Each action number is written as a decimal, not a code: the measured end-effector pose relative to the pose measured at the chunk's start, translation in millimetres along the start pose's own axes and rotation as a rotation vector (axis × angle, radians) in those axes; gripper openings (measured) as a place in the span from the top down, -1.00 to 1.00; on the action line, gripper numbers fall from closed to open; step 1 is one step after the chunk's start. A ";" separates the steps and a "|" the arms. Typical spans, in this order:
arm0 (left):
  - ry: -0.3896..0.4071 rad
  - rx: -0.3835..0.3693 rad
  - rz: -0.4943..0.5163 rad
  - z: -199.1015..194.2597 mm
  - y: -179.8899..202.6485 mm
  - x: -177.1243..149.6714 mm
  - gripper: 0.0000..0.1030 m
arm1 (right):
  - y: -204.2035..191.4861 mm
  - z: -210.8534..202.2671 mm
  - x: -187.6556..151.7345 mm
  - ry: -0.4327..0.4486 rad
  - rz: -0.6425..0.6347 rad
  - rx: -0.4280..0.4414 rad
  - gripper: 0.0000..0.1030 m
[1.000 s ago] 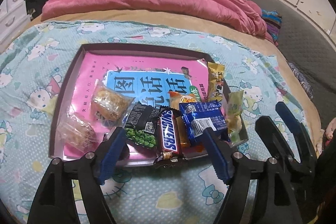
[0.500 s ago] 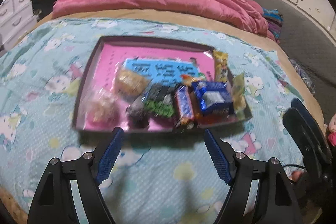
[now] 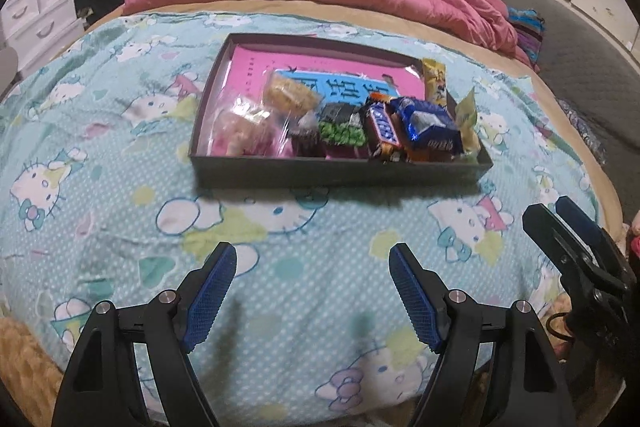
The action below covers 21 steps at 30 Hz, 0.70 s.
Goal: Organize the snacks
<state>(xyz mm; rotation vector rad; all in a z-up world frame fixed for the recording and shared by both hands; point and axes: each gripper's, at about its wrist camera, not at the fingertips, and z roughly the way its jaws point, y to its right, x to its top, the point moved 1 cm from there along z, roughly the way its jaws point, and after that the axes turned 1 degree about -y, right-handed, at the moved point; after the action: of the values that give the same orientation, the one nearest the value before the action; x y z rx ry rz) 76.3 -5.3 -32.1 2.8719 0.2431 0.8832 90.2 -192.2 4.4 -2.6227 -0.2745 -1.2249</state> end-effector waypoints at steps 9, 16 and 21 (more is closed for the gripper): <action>0.027 -0.005 -0.012 -9.7 -4.7 0.2 -0.55 | -7.0 0.0 -7.8 -0.012 -0.025 -0.015 -0.90; 0.034 -0.005 -0.002 -13.4 -1.5 -0.1 -0.55 | -10.0 -0.2 -8.5 -0.005 -0.039 -0.013 -0.90; 0.038 0.007 0.006 -14.8 -0.5 0.4 -0.55 | -10.7 -0.6 -8.3 -0.002 -0.041 -0.012 -0.90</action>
<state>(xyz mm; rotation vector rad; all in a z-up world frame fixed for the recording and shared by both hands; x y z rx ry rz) 68.2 -3.7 -19.8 2.8659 0.2423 0.9410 81.6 -182.7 -0.2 -2.6410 -0.3241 -1.2407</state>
